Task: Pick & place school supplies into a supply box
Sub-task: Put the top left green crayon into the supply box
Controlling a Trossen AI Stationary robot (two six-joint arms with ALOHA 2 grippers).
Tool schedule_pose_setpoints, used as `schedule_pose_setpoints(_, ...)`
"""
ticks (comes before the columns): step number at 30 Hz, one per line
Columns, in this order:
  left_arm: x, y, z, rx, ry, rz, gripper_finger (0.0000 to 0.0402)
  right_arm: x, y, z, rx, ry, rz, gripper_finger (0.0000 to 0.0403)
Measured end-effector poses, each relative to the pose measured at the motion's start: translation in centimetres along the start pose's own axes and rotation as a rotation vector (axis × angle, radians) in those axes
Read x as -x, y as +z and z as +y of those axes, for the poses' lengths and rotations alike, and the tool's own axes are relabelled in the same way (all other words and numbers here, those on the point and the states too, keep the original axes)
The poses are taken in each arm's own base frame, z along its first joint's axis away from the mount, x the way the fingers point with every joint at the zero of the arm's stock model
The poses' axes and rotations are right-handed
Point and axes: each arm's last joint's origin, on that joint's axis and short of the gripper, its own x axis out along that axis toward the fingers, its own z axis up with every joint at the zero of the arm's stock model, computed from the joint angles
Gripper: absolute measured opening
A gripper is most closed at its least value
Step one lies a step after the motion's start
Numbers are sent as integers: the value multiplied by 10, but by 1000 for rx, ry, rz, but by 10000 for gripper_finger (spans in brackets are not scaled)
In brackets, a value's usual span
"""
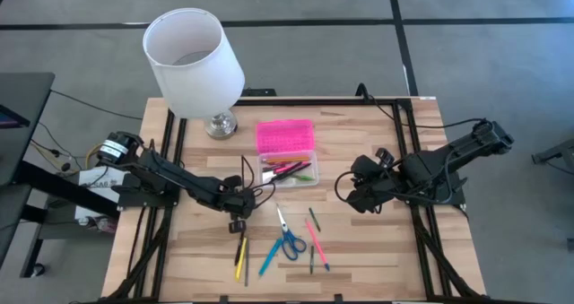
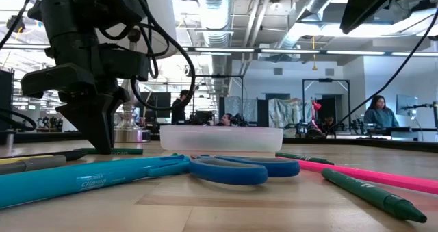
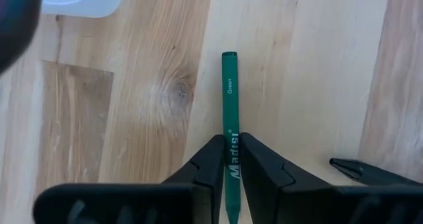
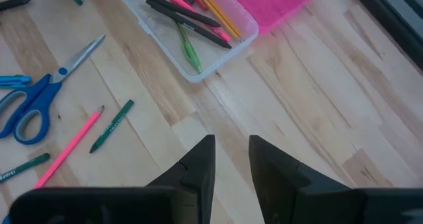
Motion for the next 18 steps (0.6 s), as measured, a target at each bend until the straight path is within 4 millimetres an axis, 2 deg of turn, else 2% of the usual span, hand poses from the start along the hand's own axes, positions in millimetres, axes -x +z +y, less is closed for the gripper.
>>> schedule_pose_setpoints(6, 6, 13, -3, -45, -3, -28, 9, -1, 2, -2, -4, -8, -1, 87)
schedule_pose_setpoints(12, 15, 29, -3, -49, -25, -58, 18, -1, 2, -2, -2, -8, -1, 87)
schedule_pose_setpoints(18, 29, 54, 3, -64, -27, -114, 12, -1, 2, -2, -3, -8, -1, 87)
